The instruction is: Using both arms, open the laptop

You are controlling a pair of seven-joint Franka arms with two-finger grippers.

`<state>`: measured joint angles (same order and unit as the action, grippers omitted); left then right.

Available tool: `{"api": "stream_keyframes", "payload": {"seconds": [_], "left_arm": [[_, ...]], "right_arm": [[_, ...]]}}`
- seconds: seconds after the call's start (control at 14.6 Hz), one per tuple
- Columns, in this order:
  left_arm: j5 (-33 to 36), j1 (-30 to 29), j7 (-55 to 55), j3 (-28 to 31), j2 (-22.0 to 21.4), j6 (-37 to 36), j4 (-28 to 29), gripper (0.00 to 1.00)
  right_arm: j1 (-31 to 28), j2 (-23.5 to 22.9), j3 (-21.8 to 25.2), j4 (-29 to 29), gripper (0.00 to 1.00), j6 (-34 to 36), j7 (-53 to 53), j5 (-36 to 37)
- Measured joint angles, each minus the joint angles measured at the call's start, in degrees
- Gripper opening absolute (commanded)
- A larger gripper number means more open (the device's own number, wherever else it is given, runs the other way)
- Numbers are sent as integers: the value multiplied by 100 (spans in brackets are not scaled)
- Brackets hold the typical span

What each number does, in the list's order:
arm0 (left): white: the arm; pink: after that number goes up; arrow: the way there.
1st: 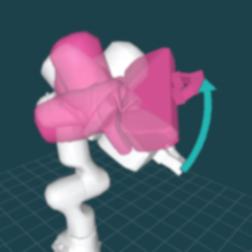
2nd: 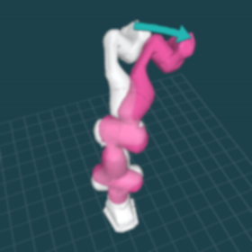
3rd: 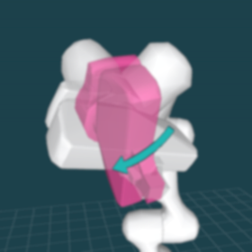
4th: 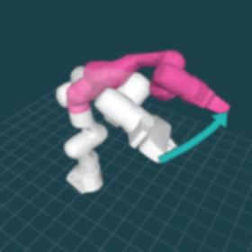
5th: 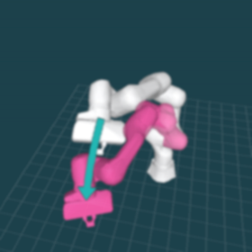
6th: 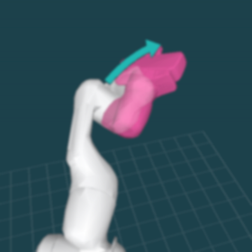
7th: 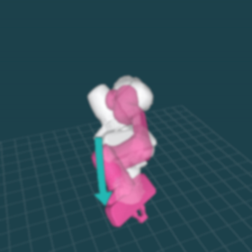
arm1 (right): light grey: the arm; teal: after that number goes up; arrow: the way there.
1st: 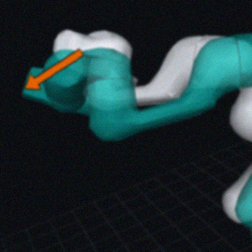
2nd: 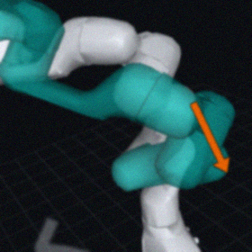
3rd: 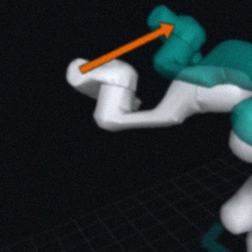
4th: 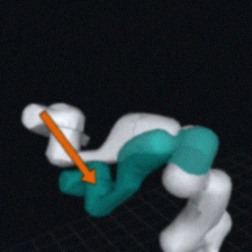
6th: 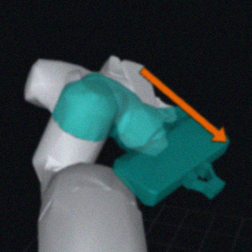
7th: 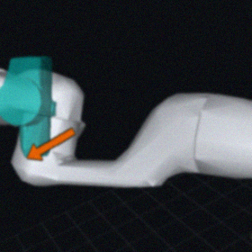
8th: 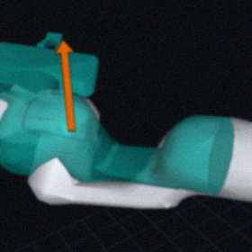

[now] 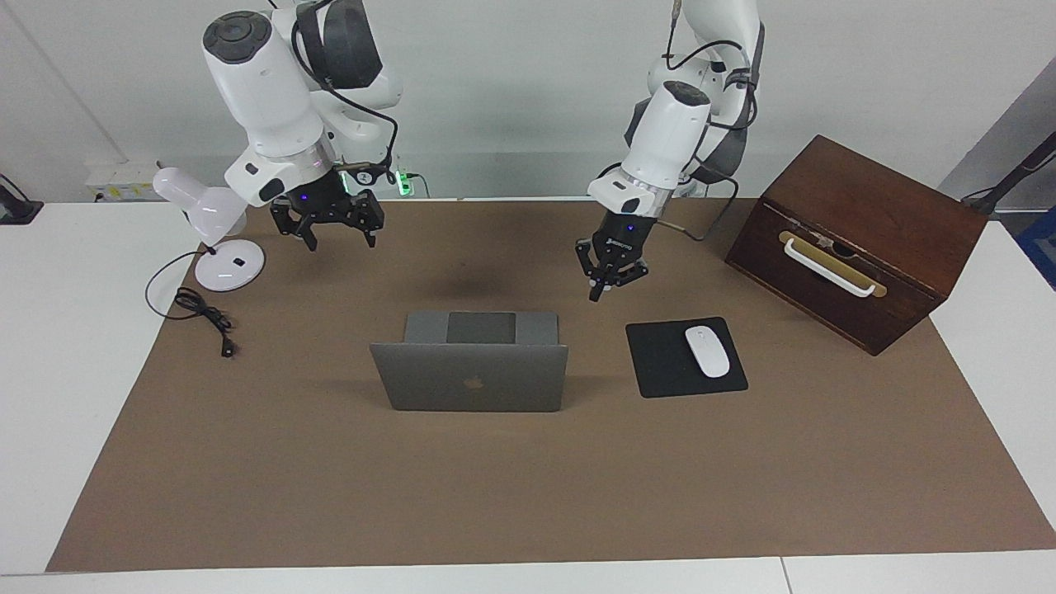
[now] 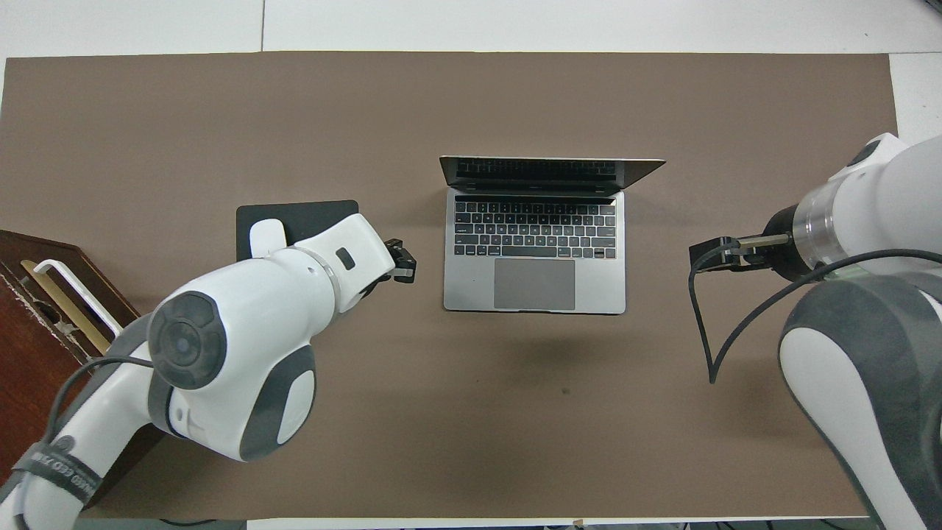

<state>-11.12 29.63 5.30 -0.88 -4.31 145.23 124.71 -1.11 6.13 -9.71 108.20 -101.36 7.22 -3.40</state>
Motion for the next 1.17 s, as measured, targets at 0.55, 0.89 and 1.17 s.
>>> {"api": "stream_keyframes", "payload": {"seconds": [0.55, 0.89, 1.17], "left_arm": [[550, -1278, -1096, 36, -743, -3166, -1118, 0], [670, -2144, -1791, 45, -906, -4092, -1407, 100], [679, -2653, -1852, 61, -908, -4316, -1472, 100]], "right_arm": [[0, -1, 1, 34, 100, -96, -1, 0], [-2, -2, 9, 34, 100, -111, -1, 0], [-2, -4, 13, 34, 100, -113, -1, 0]]}}
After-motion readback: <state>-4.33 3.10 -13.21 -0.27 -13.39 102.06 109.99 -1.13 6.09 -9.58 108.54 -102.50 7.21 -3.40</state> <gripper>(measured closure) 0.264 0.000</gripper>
